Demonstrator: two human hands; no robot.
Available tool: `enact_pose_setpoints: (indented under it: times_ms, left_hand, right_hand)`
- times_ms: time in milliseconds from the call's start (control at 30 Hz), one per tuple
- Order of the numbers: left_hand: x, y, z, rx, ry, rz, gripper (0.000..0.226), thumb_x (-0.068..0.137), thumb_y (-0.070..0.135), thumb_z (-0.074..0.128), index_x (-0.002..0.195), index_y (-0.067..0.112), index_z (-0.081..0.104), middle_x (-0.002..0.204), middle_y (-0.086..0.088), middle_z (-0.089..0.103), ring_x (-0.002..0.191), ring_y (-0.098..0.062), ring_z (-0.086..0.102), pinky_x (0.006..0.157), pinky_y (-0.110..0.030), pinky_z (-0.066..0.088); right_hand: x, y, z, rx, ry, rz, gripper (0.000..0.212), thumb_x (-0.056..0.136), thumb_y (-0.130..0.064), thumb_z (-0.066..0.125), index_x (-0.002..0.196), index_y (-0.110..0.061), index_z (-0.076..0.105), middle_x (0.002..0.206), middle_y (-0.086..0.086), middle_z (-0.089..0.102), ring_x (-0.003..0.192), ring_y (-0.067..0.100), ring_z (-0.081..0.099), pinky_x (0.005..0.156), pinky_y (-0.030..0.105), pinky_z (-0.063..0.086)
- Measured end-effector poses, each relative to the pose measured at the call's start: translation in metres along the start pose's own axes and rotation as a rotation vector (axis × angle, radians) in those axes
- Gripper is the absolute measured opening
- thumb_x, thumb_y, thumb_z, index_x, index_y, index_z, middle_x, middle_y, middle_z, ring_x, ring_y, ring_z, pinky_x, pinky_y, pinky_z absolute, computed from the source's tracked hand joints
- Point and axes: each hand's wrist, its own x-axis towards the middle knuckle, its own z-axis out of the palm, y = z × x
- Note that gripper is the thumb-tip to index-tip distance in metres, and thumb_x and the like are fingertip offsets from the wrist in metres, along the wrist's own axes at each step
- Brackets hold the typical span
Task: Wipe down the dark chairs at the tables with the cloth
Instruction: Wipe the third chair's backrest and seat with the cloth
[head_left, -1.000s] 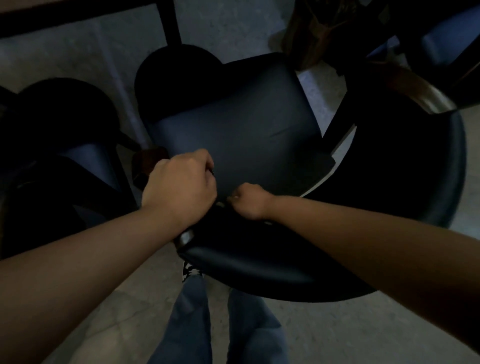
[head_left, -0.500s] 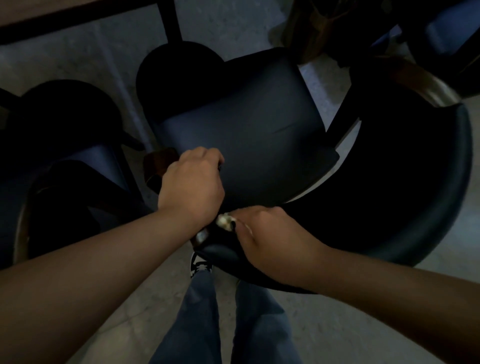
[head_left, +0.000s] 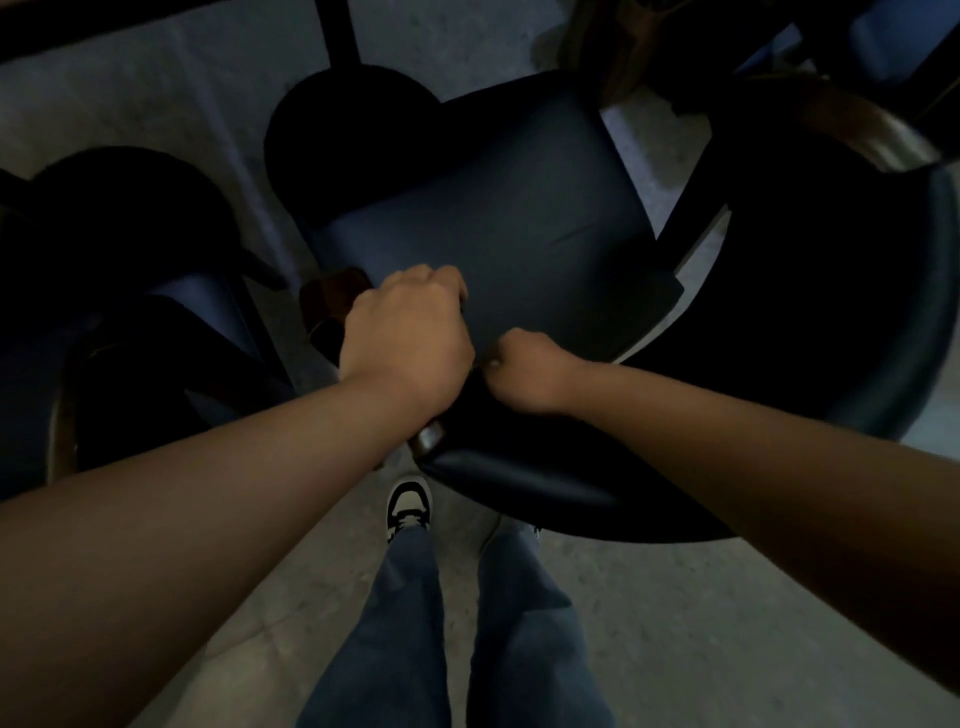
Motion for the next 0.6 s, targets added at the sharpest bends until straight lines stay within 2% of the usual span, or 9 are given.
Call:
enact_pose_setpoints:
  times_ms: [100, 167, 233, 333, 433, 600]
  left_hand:
    - [0.001, 0.001, 0.0, -0.023, 0.003, -0.001, 0.025, 0.092, 0.016, 0.046, 0.112, 0.018, 0.061, 0.114, -0.008, 0.061, 0.107, -0.028, 0.054, 0.079, -0.037, 0.038]
    - [0.0, 0.001, -0.001, -0.049, 0.019, -0.006, 0.025, 0.091, 0.016, 0.046, 0.112, 0.018, 0.061, 0.115, -0.008, 0.062, 0.108, -0.03, 0.055, 0.08, -0.039, 0.04]
    - [-0.001, 0.001, -0.001, -0.044, 0.029, 0.002, 0.024, 0.091, 0.016, 0.047, 0.11, 0.018, 0.062, 0.114, -0.009, 0.062, 0.107, -0.03, 0.055, 0.08, -0.04, 0.041]
    - [-0.002, 0.002, -0.002, -0.024, 0.027, 0.014, 0.023, 0.092, 0.017, 0.047, 0.109, 0.017, 0.063, 0.112, -0.009, 0.062, 0.104, -0.031, 0.056, 0.076, -0.039, 0.038]
    - [-0.001, 0.001, -0.002, -0.011, 0.026, 0.031, 0.022, 0.094, 0.018, 0.047, 0.11, 0.016, 0.062, 0.112, -0.01, 0.061, 0.102, -0.031, 0.056, 0.073, -0.035, 0.032]
    - [0.0, 0.0, 0.0, 0.003, 0.045, 0.041, 0.023, 0.092, 0.02, 0.048, 0.109, 0.017, 0.063, 0.11, -0.01, 0.065, 0.1, -0.033, 0.059, 0.073, -0.035, 0.032]
  right_hand:
    - [-0.047, -0.023, -0.005, -0.012, 0.155, -0.175, 0.028, 0.089, -0.014, 0.044, 0.061, -0.01, 0.045, 0.076, 0.015, 0.06, 0.075, 0.028, 0.056, 0.062, 0.026, 0.034]
    - [-0.074, -0.034, -0.002, -0.031, 0.235, -0.281, 0.033, 0.091, -0.012, 0.043, 0.059, -0.014, 0.04, 0.071, 0.015, 0.057, 0.069, 0.029, 0.055, 0.058, 0.03, 0.035]
    - [-0.088, -0.027, -0.001, -0.12, 0.256, -0.326, 0.026, 0.092, -0.011, 0.044, 0.066, -0.012, 0.046, 0.075, 0.014, 0.061, 0.072, 0.034, 0.059, 0.058, 0.033, 0.041]
    - [-0.098, 0.015, -0.027, -0.311, 0.13, -0.168, 0.018, 0.09, -0.012, 0.045, 0.078, -0.009, 0.058, 0.091, 0.017, 0.068, 0.085, 0.036, 0.063, 0.069, 0.033, 0.045]
    - [-0.102, 0.044, -0.054, -0.342, 0.055, 0.037, 0.022, 0.091, -0.011, 0.044, 0.077, -0.009, 0.06, 0.091, 0.017, 0.066, 0.088, 0.036, 0.061, 0.069, 0.031, 0.042]
    - [-0.091, -0.002, -0.011, -0.147, 0.179, -0.171, 0.028, 0.095, -0.02, 0.046, 0.069, -0.013, 0.055, 0.083, 0.017, 0.066, 0.081, 0.034, 0.061, 0.068, 0.031, 0.04]
